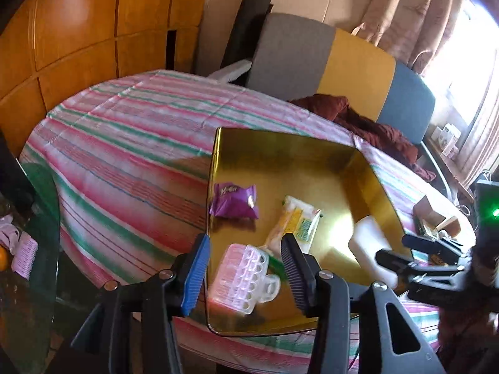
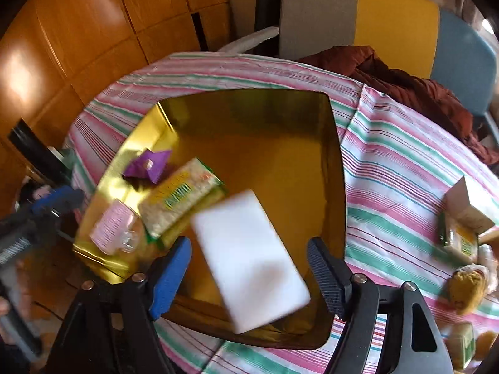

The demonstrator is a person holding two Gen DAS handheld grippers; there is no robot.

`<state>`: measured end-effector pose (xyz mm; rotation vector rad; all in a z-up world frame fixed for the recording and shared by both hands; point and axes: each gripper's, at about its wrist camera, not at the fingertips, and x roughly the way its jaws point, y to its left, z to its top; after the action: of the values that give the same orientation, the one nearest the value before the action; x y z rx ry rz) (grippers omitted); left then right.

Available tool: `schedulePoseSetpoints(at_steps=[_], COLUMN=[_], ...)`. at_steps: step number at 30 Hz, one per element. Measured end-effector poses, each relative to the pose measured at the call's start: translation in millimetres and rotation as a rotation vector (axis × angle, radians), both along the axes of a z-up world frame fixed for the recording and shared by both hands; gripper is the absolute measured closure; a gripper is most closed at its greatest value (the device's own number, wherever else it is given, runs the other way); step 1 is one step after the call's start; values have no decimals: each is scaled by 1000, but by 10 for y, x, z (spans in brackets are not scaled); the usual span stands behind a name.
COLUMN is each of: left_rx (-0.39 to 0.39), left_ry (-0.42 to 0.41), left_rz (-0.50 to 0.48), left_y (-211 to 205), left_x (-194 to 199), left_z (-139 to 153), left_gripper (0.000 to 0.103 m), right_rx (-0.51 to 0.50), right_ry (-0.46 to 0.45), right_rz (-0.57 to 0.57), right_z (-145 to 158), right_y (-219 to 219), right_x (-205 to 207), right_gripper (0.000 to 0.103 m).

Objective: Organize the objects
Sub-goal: 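Place the roller and white sponge into the gold tray, opening both grippers, then move both grippers from the tray back to the pile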

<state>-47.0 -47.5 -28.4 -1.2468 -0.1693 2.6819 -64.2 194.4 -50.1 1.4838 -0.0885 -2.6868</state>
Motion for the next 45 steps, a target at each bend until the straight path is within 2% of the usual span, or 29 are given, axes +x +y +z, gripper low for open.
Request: schedulePoseSetpoints(at_steps=[5, 11, 27, 45], left_rx=[-15, -110, -238, -271], left_ry=[76, 175, 256, 263], left_rz=[0, 20, 38, -25], left_y=[105, 248, 445, 657], left_x=[53, 148, 297, 367], left_z=[198, 391, 560, 587], left_gripper=[55, 55, 55, 55], right_rx=[-3, 6, 16, 2], right_ry=[21, 72, 131, 163], right_rz=[-12, -14, -25, -75], right_z=[41, 129, 222, 273], right_y=[14, -113, -182, 13], right_x=[59, 158, 304, 418], right_gripper=[20, 14, 13, 13])
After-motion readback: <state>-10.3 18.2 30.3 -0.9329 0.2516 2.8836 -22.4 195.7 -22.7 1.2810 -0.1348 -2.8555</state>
